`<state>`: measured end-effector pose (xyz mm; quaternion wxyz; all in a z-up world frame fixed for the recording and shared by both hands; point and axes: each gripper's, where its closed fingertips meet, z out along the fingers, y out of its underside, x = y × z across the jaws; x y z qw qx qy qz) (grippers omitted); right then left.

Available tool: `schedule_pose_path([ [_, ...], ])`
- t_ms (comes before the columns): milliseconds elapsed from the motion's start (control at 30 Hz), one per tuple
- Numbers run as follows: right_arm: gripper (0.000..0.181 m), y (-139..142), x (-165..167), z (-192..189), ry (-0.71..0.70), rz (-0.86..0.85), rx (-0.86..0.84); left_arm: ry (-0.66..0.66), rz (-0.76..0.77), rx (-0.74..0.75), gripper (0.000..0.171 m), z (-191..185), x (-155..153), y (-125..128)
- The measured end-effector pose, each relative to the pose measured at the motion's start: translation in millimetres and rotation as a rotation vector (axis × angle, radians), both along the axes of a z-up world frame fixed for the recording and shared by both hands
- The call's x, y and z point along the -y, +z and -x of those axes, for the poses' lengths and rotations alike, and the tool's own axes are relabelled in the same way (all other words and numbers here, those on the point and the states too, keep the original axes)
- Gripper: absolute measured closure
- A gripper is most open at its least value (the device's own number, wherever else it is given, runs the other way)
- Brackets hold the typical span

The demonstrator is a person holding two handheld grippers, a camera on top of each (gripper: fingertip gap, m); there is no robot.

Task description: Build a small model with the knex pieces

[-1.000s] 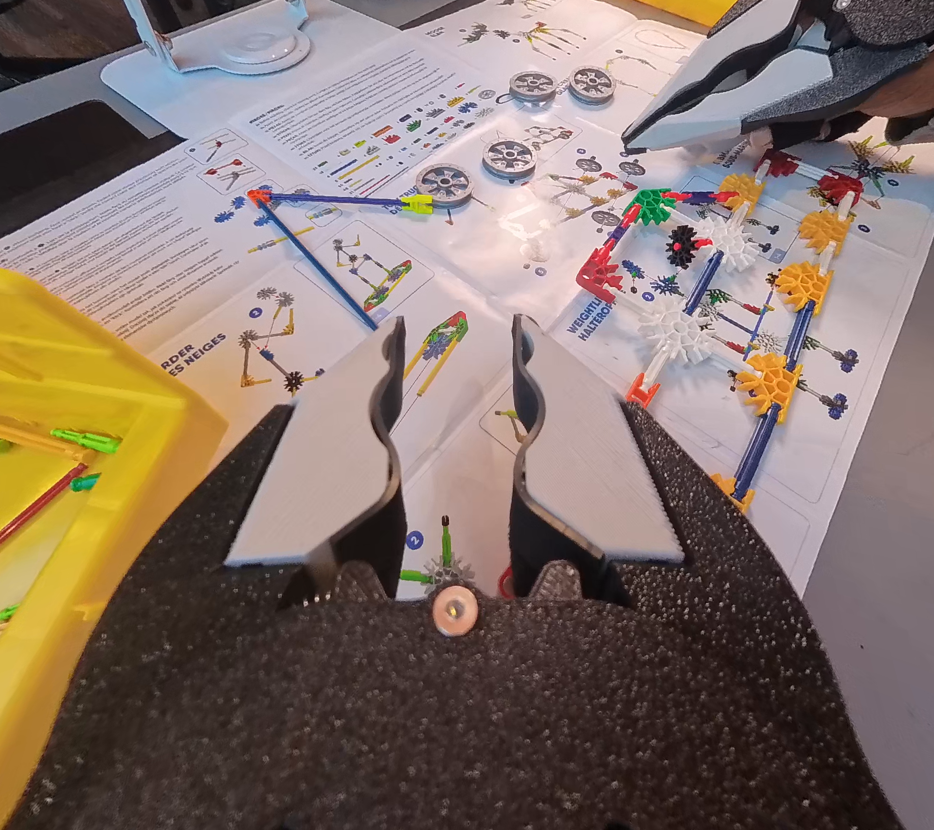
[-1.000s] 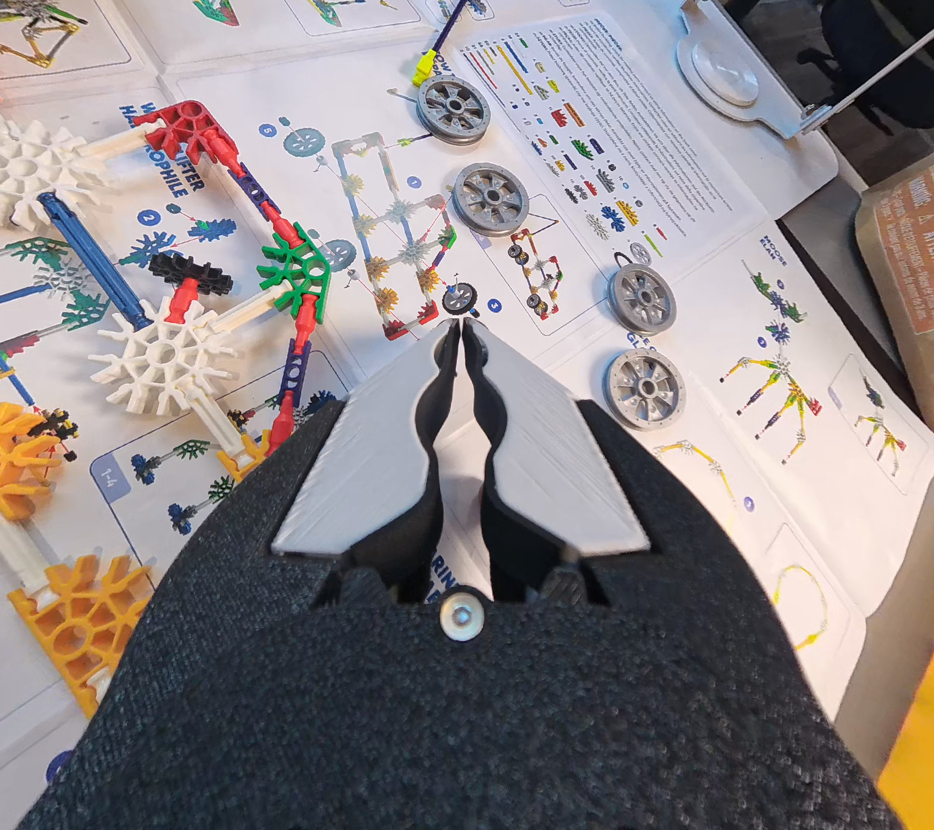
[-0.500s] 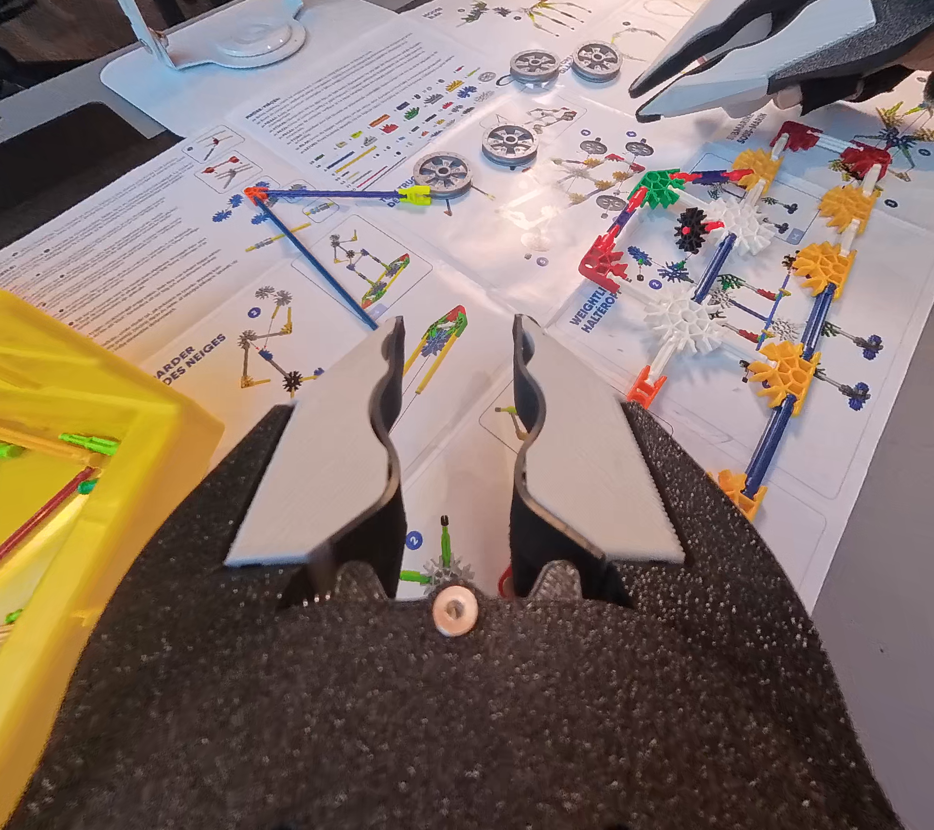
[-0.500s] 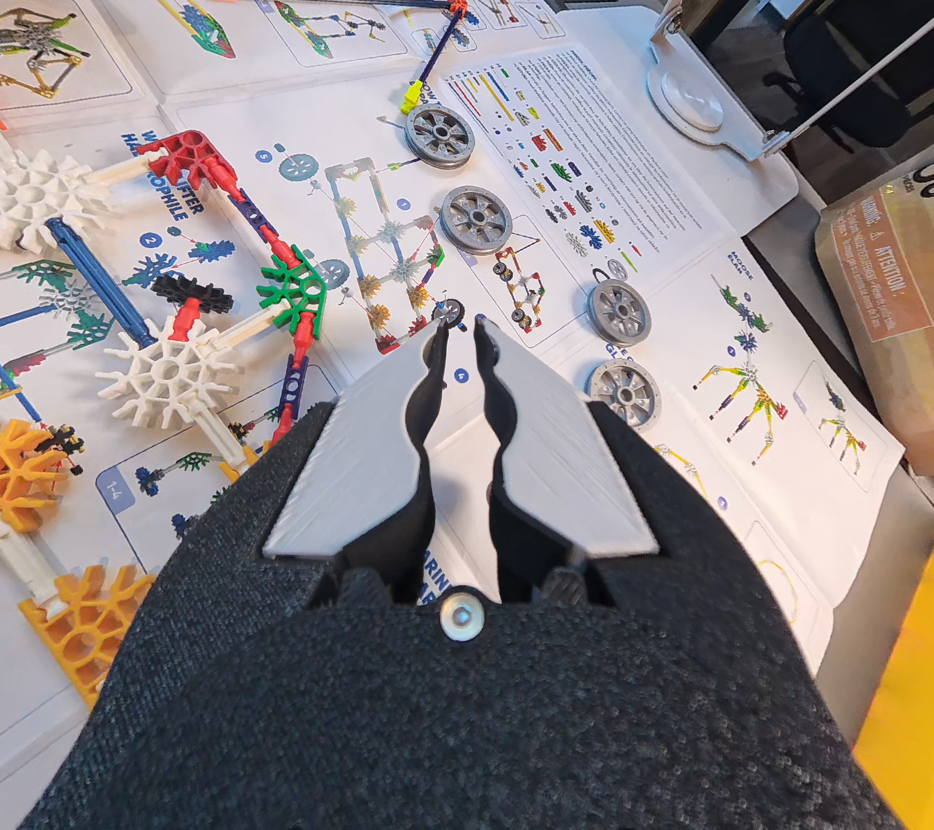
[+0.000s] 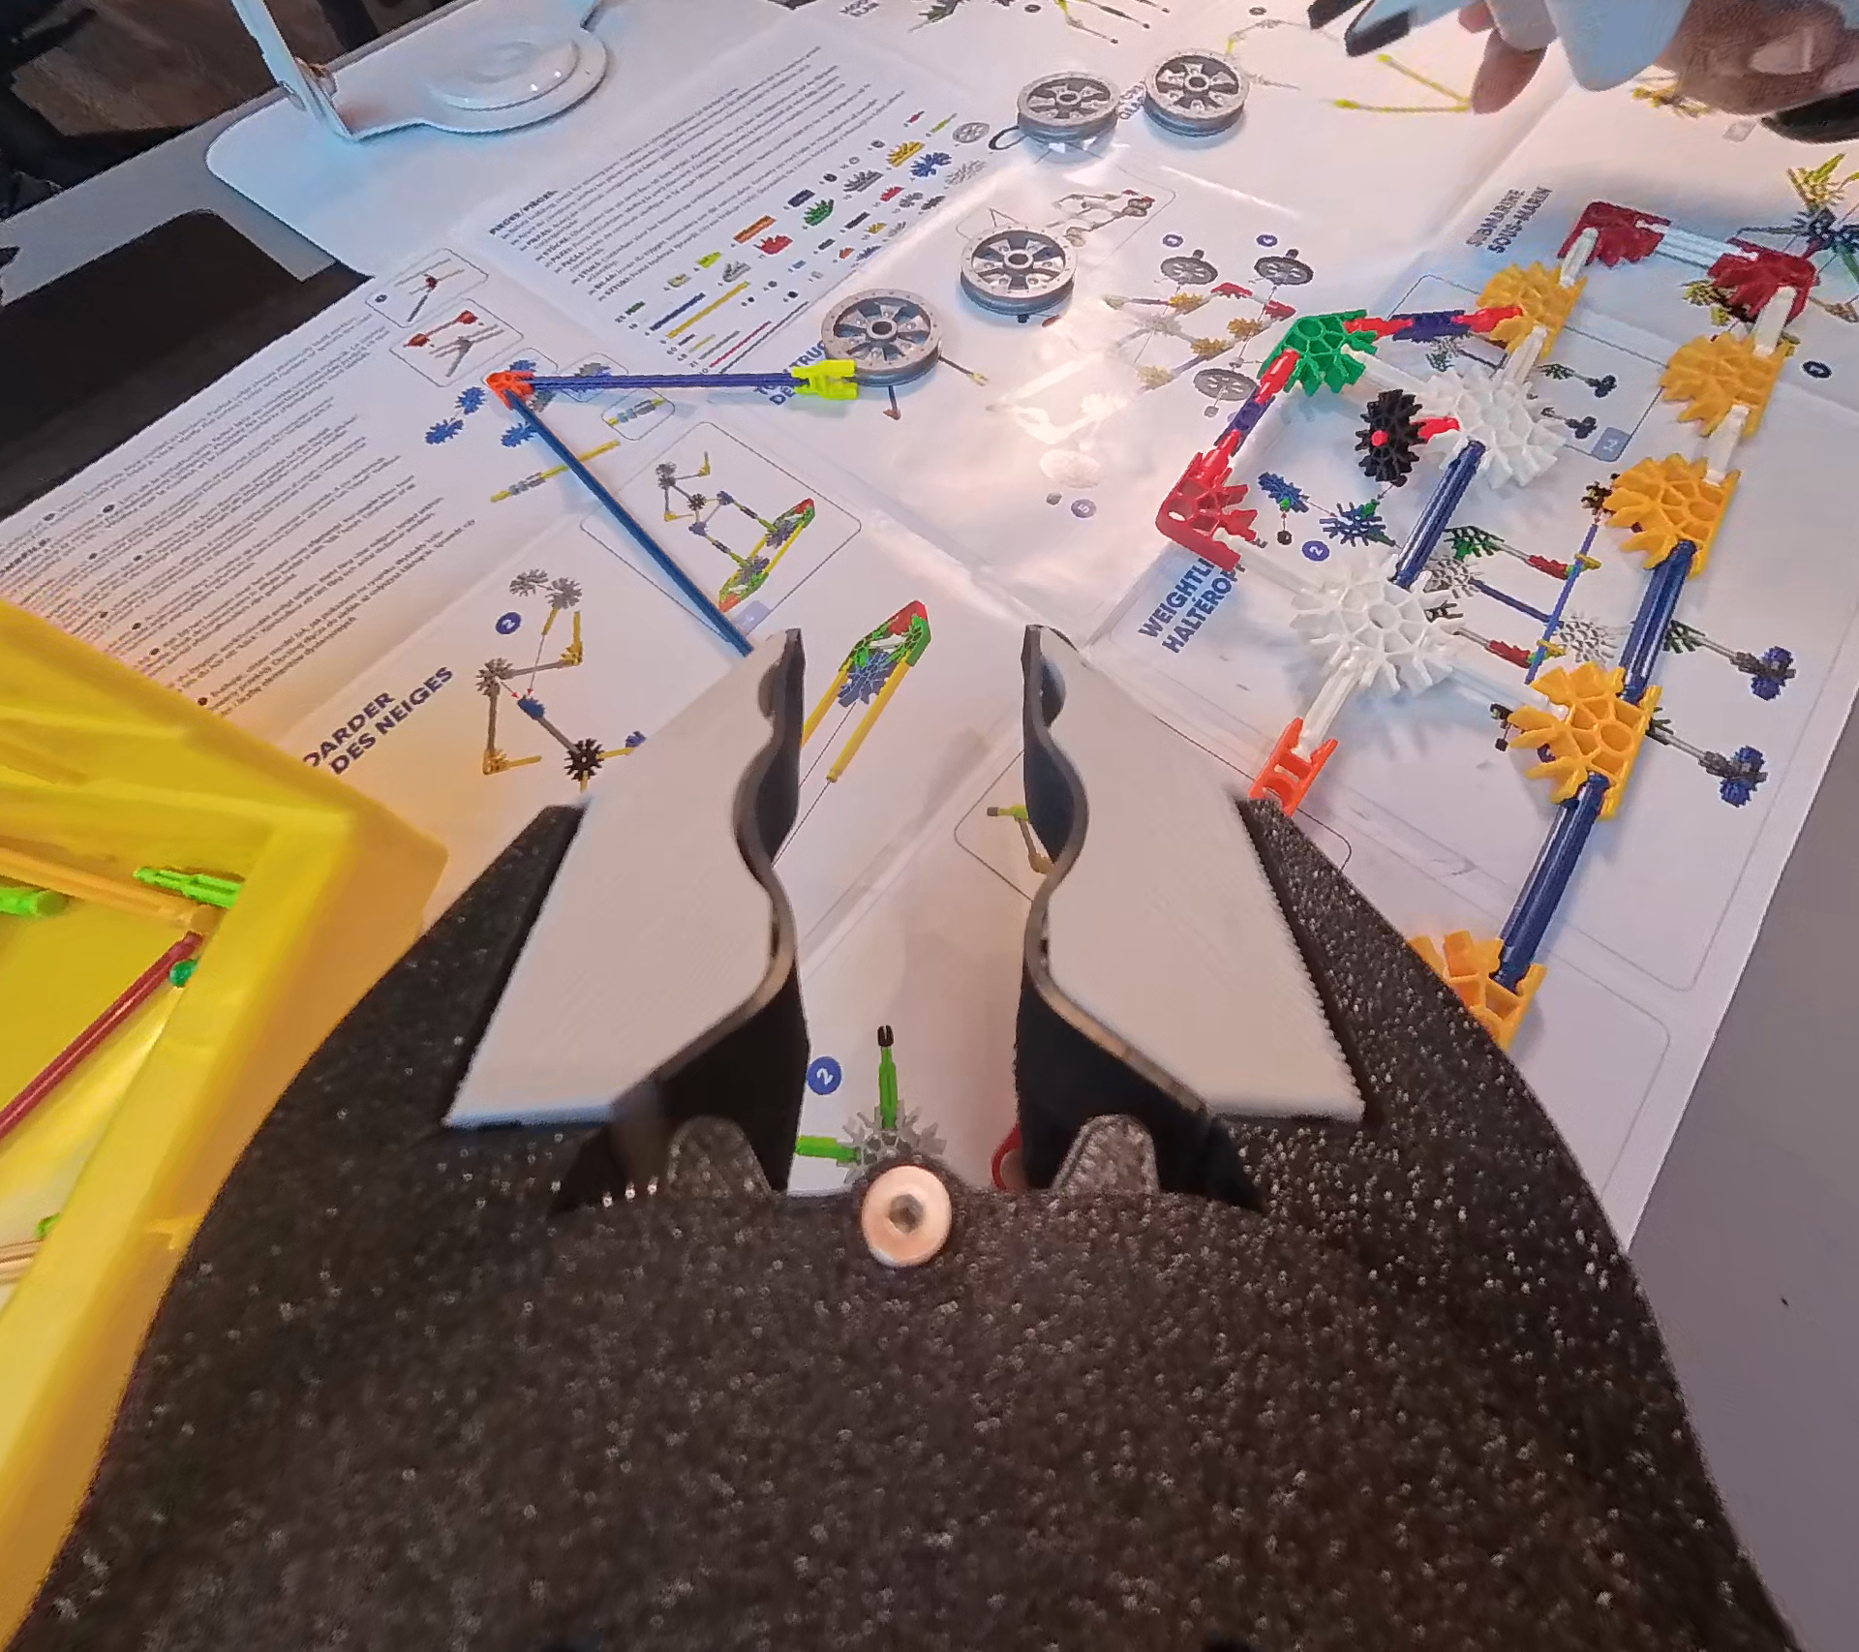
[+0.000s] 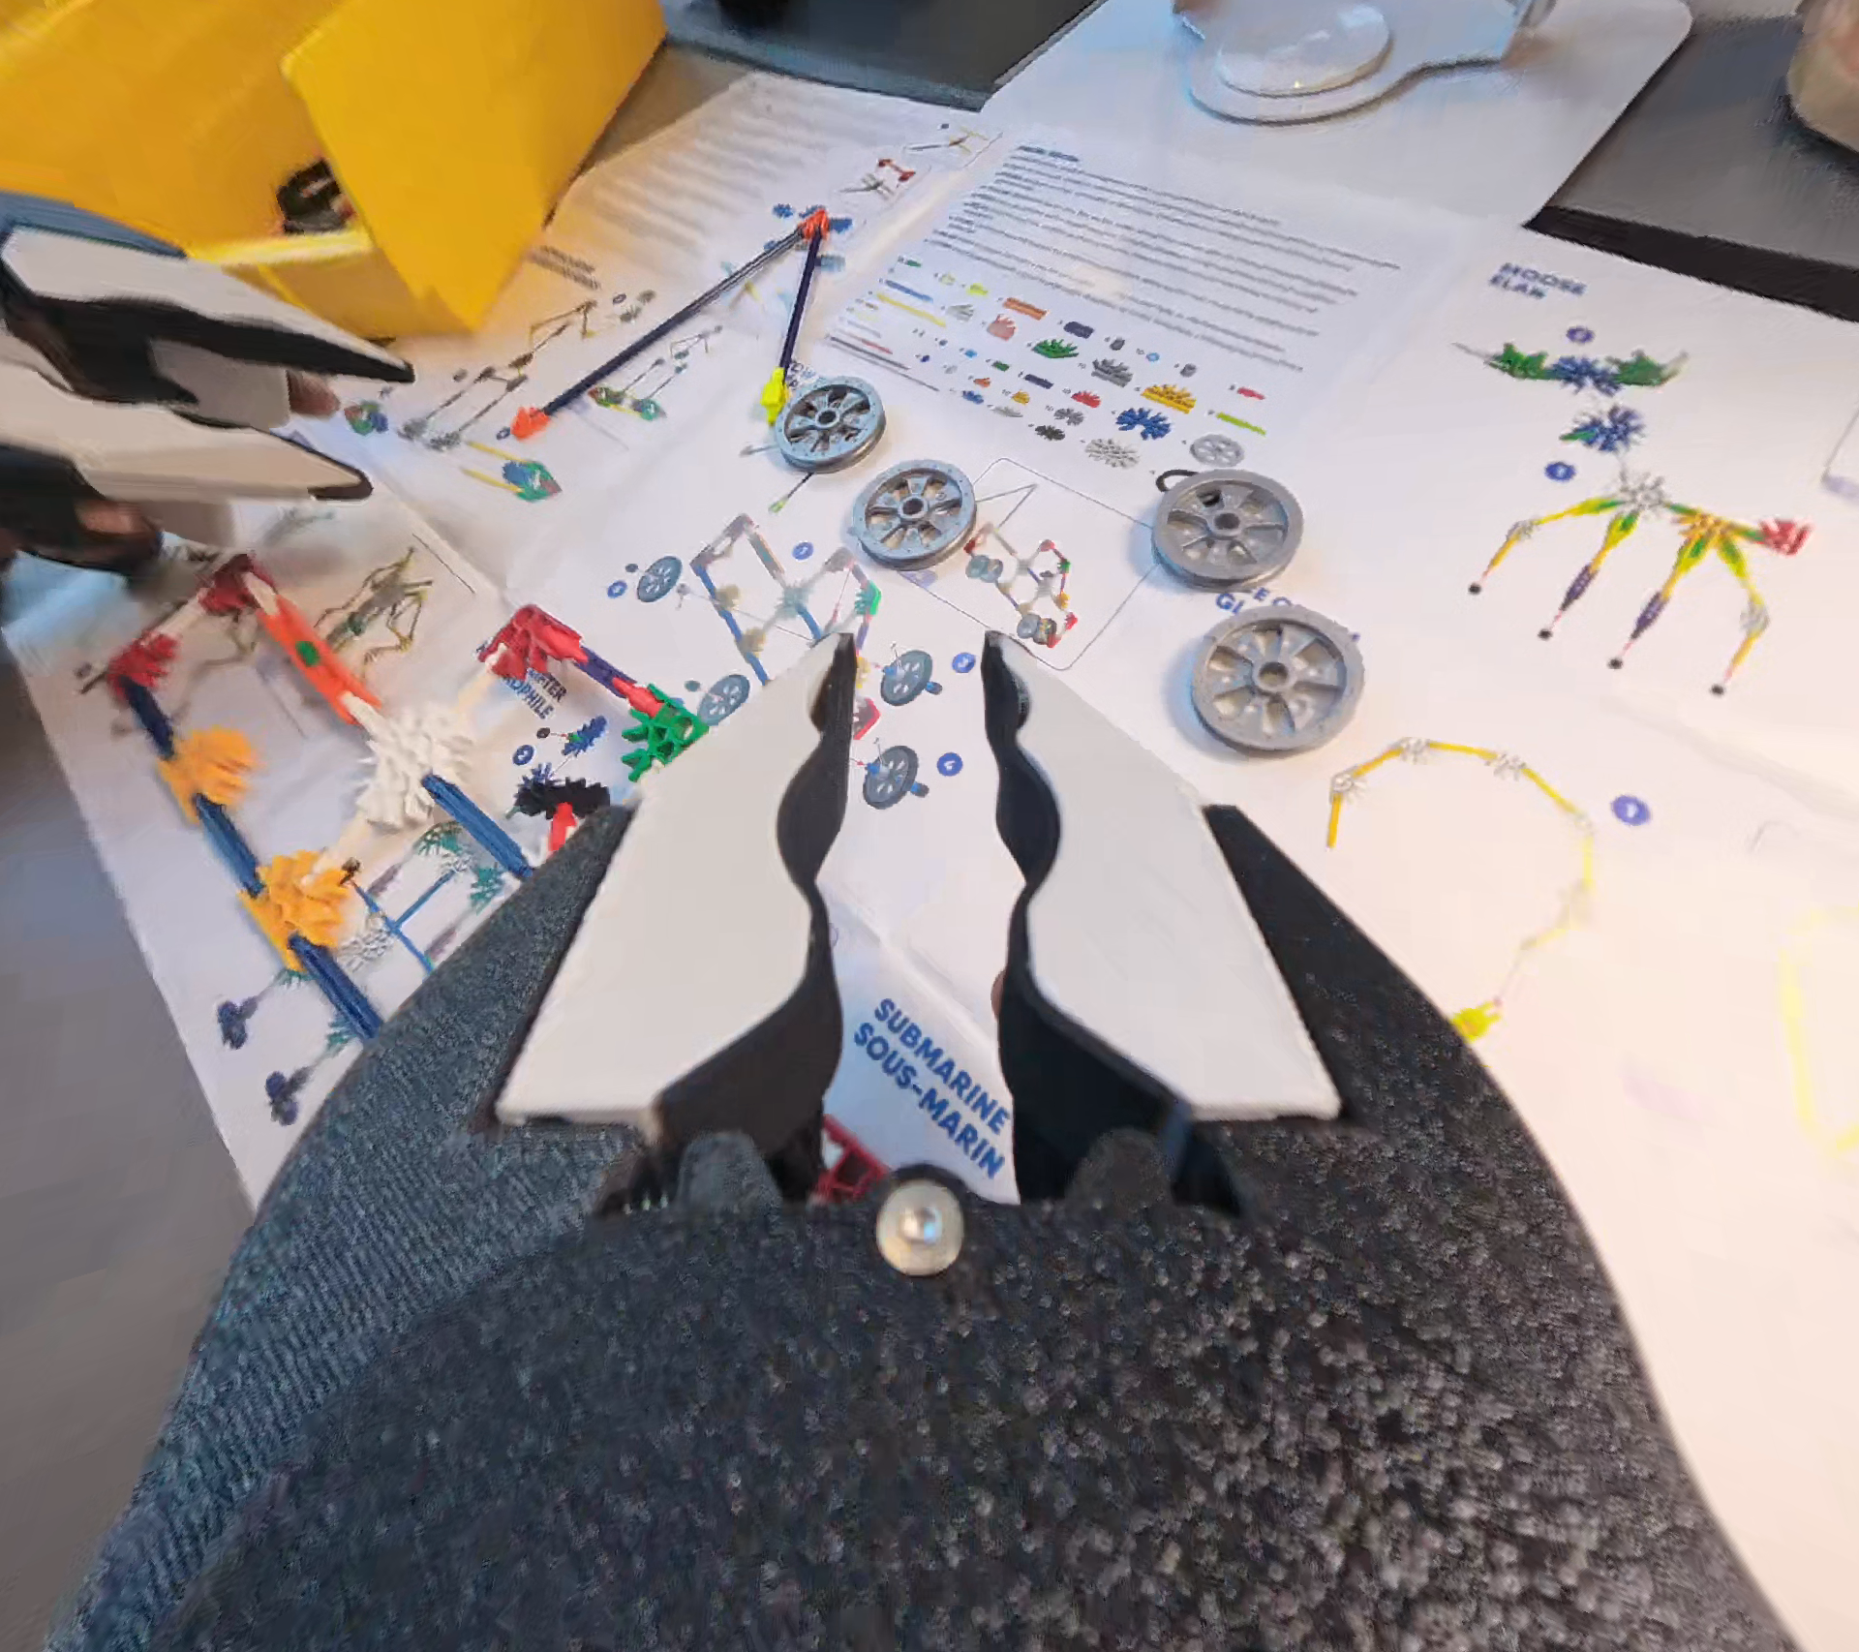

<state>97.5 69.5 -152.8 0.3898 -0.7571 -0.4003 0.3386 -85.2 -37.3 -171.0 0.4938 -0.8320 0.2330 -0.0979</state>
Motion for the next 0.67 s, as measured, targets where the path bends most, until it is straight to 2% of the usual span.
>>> schedule_pose_path([
  [133, 0.158, -5.5, -15.3, -16.0, -0.069, 0.014, 0.041, 0.002, 0.014, 0.000, 0.130, 0.4, -1.0, -2.2],
  [267, 0.172, -19.0, -20.3, -12.7, -0.052, 0.041, 0.108, 0.007, 0.015, 0.016, 0.130, 1.7, -1.4, -1.2],
  [367, 0.181, -20.3, -18.3, 0.6, 0.012, 0.047, 0.153, 0.008, -0.002, 0.008, 0.131, 1.5, -0.7, 0.9],
  [667, 0.181, -52.3, -11.2, 28.7, 0.236, 0.089, 0.354, 0.012, 0.035, 0.026, 0.130, 2.8, -2.7, -3.5],
])
